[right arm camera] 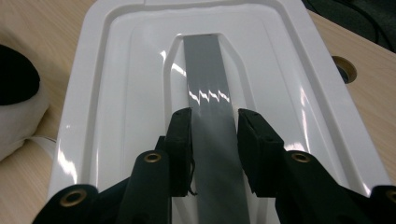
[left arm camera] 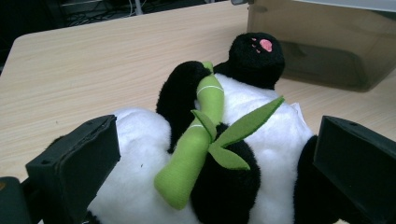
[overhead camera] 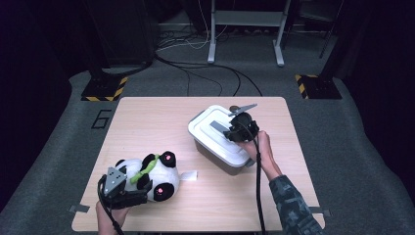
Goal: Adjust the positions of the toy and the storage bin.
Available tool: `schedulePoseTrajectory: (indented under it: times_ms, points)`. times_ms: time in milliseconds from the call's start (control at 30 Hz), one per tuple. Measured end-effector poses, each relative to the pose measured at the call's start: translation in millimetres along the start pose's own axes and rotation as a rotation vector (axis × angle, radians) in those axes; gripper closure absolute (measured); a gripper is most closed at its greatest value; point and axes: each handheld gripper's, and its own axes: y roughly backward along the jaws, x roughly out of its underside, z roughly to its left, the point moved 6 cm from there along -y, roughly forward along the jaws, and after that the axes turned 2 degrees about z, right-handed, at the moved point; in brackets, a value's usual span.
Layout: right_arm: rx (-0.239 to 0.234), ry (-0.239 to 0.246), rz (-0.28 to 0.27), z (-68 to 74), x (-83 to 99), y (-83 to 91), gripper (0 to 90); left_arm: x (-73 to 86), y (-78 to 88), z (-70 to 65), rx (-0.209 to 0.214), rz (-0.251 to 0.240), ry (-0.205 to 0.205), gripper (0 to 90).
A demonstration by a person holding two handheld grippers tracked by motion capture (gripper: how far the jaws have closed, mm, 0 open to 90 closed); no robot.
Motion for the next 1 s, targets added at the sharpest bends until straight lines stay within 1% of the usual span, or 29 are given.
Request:
schedulePoseTrajectory:
  times_ms: [100, 167, 200, 300, 333, 367, 433, 467, 500, 567, 600, 633, 700, 767, 800, 833, 900, 933, 1000]
  points:
    - [0.023, 0.031, 0.004, 3.7, -1.9, -0.3, 65.5, -0.8, 0.3, -0.7, 0.002, 0.004, -0.004, 0.0]
    - [0.017, 0.015, 0.006, 2.7, -5.3, -3.1, 64.4, -1.6, 0.3, -1.2, 0.001, -0.002, -0.001, 0.0]
    - [0.006, 0.029, 0.005, 1.9, -7.8, -5.4, 64.0, -1.5, 0.2, -1.1, 0.0, 0.0, 0.003, 0.0]
    - [-0.028, 0.029, 0.014, -0.7, -15.7, -12.4, 63.4, -0.9, 0.3, -0.3, -0.004, 0.009, 0.006, 0.0]
    - [-0.037, 0.039, 0.019, -1.1, -17.9, -14.1, 63.8, -0.8, 0.8, 0.2, -0.005, 0.009, 0.006, 0.0]
    - [-0.038, 0.038, 0.025, -0.6, -19.6, -15.3, 64.1, -0.5, 1.2, 0.7, -0.006, 0.011, 0.005, 0.0]
    - [-0.027, 0.062, 0.033, 0.3, -21.7, -16.8, 64.8, 0.1, 1.9, 1.6, -0.008, 0.012, 0.01, 0.0]
    - [-0.024, 0.053, 0.039, 1.5, -22.1, -16.9, 65.1, 0.4, 1.5, 1.7, -0.007, 0.008, 0.016, 0.0]
    - [-0.015, 0.066, 0.039, 1.7, -22.3, -16.8, 65.4, 1.3, 1.4, 2.3, -0.005, 0.016, 0.013, 0.0]
    - [-0.013, 0.098, 0.029, 2.8, -21.1, -16.2, 65.8, 1.9, 0.2, 2.1, -0.003, 0.013, 0.022, 0.1]
    - [-0.013, 0.07, 0.016, 4.6, -21.2, -16.3, 66.1, 2.3, -0.1, 2.0, -0.002, 0.016, 0.021, 0.1]
    - [-0.028, 0.059, 0.017, 5.4, -20.3, -15.7, 66.2, 2.6, -0.3, 1.7, 0.0, 0.02, 0.018, 0.2]
    - [-0.015, 0.046, 0.016, 6.9, -20.6, -15.6, 66.3, 2.6, -0.6, 1.4, 0.001, 0.023, 0.016, 0.2]
    - [-0.009, 0.021, 0.029, 10.1, -20.6, -14.7, 66.3, 1.7, -0.6, 0.7, 0.0, 0.015, 0.021, 0.3]
    - [-0.008, 0.014, 0.031, 11.5, -20.6, -14.4, 66.4, 1.3, -0.7, 0.5, -0.002, 0.009, 0.021, 0.3]
    - [-0.002, 0.011, 0.03, 12.9, -20.5, -14.2, 66.4, 1.4, 0.3, 0.8, 0.0, 0.019, 0.014, 0.3]
    - [0.0, 0.008, 0.026, 16.4, -19.8, -13.5, 66.4, 0.9, 0.4, 0.7, 0.0, 0.018, 0.016, 0.3]
    - [-0.003, 0.005, 0.024, 18.3, -19.1, -13.2, 66.4, 0.7, 0.7, 0.7, 0.0, 0.019, 0.014, 0.3]
    - [-0.03, -0.02, 0.023, 21.2, -17.5, -11.8, 66.4, 0.5, 1.0, 1.1, -0.001, 0.018, 0.013, 0.3]
